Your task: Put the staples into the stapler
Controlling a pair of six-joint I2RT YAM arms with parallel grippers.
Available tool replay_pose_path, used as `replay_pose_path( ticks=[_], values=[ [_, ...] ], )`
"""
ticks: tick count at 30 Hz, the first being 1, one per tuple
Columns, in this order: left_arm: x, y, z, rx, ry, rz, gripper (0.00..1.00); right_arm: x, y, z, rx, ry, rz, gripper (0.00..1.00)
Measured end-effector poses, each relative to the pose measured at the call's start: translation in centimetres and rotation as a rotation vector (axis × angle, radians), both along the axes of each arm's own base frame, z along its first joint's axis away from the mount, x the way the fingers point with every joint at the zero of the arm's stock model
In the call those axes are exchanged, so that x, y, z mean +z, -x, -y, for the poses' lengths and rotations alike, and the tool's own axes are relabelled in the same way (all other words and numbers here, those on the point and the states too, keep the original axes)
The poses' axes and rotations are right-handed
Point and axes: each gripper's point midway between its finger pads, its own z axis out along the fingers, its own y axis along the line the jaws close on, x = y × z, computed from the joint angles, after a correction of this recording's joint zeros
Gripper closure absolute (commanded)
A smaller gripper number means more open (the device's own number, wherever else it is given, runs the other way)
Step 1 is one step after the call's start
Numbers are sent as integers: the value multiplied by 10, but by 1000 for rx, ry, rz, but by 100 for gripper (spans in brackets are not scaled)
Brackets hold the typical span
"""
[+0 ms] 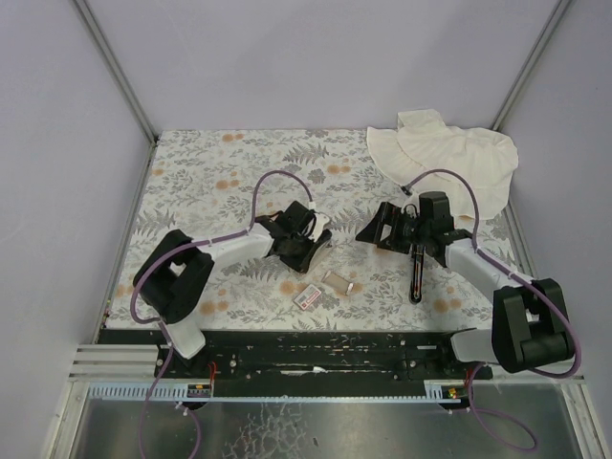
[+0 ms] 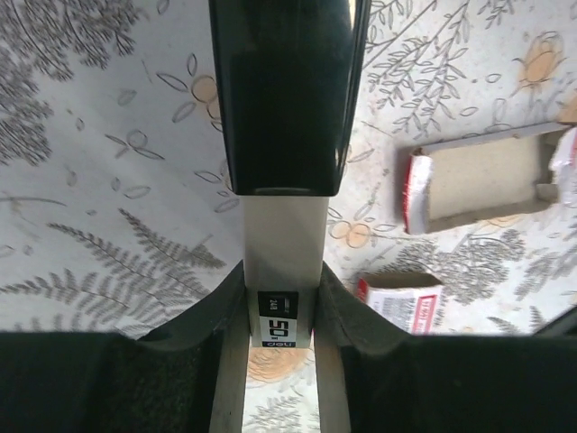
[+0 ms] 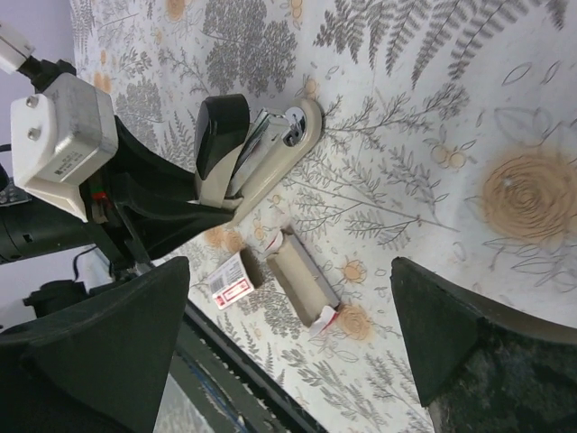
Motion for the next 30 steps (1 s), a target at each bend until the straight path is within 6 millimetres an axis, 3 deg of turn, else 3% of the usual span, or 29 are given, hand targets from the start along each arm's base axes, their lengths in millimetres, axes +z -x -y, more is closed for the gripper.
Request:
replay_pose_path(
  ticks=[6,14,22,30],
  values=[
    [16,19,11,129,118,-97,100,-11,9,-19,-45,-55,-96,1],
    [34,21,38,257,290,-180,100,-27,10,-57,-91,-122,-211,1],
    [32,20,40,302,299,-192,92,-45,11,-65,-161,-157,-277,1],
    [13,23,34,292,167,-144,88,-60,11,-67,-199,-187,-318,1]
  ],
)
